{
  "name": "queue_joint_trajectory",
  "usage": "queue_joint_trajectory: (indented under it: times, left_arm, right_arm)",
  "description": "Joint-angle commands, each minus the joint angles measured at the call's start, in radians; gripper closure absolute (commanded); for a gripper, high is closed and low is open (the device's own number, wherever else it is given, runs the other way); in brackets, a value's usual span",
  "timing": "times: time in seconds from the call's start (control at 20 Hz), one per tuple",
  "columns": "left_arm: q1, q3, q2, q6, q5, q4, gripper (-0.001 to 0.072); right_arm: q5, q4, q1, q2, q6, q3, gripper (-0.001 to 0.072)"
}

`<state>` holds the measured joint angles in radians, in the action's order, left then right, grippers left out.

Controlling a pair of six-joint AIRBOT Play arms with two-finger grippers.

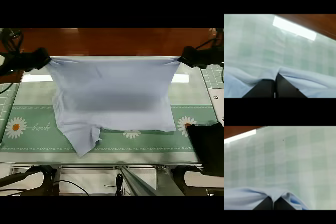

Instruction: Fold the shirts.

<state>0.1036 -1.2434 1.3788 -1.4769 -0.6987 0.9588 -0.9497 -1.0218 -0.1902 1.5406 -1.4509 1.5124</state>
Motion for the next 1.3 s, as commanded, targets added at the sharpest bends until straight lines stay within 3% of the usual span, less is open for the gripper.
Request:
queue_joint_trajectory:
  times: [0.0, 0.1, 0.3, 0.45, 0.7, 0.75, 0.8, 0.85, 1.05, 1.15, 1.25]
  left_arm:
    - [-0.007, 0.001, 0.124, -0.080, -0.009, -0.046, 0.0688]
    - [-0.009, 0.001, 0.156, -0.083, -0.083, -0.066, 0.0687]
    - [0.005, 0.001, 0.164, 0.105, -0.290, -0.047, 0.0687]
    - [0.015, 0.001, 0.177, 0.108, -0.382, 0.075, 0.0688]
    - [0.015, 0.001, 0.240, 0.058, -0.447, 0.108, 0.0685]
    - [0.015, 0.001, 0.246, 0.031, -0.468, 0.107, 0.0629]
    - [0.015, 0.000, 0.247, 0.024, -0.504, 0.108, 0.0353]
    - [0.016, -0.011, 0.246, 0.023, -0.566, 0.122, 0.0013]
    - [0.055, -0.019, 0.180, 0.006, -0.805, 0.337, 0.0005]
    - [0.117, 0.102, 0.061, 0.010, -0.767, 0.351, 0.0004]
    - [0.202, 0.306, -0.084, 0.012, -0.677, 0.328, 0.0004]
  right_arm:
    - [-0.033, 0.015, 0.007, 0.214, -0.053, 0.144, 0.0694]
    - [-0.104, 0.021, 0.007, 0.261, -0.050, 0.145, 0.0694]
    - [-0.274, 0.006, -0.030, 0.252, 0.033, 0.145, 0.0694]
    - [-0.418, -0.066, -0.058, 0.248, 0.042, 0.140, 0.0694]
    - [-0.384, -0.096, -0.027, 0.266, 0.027, 0.035, 0.0691]
    - [-0.383, -0.091, -0.020, 0.277, -0.003, 0.024, 0.0549]
    - [-0.401, -0.090, -0.018, 0.283, -0.018, 0.023, 0.0179]
    - [-0.426, -0.088, -0.018, 0.279, -0.019, 0.024, 0.0091]
    - [-0.545, -0.243, -0.083, 0.146, -0.014, -0.006, 0.0091]
    - [-0.476, -0.324, -0.149, -0.004, -0.014, -0.165, 0.0091]
    - [-0.313, -0.238, -0.239, -0.186, -0.002, -0.425, 0.0091]
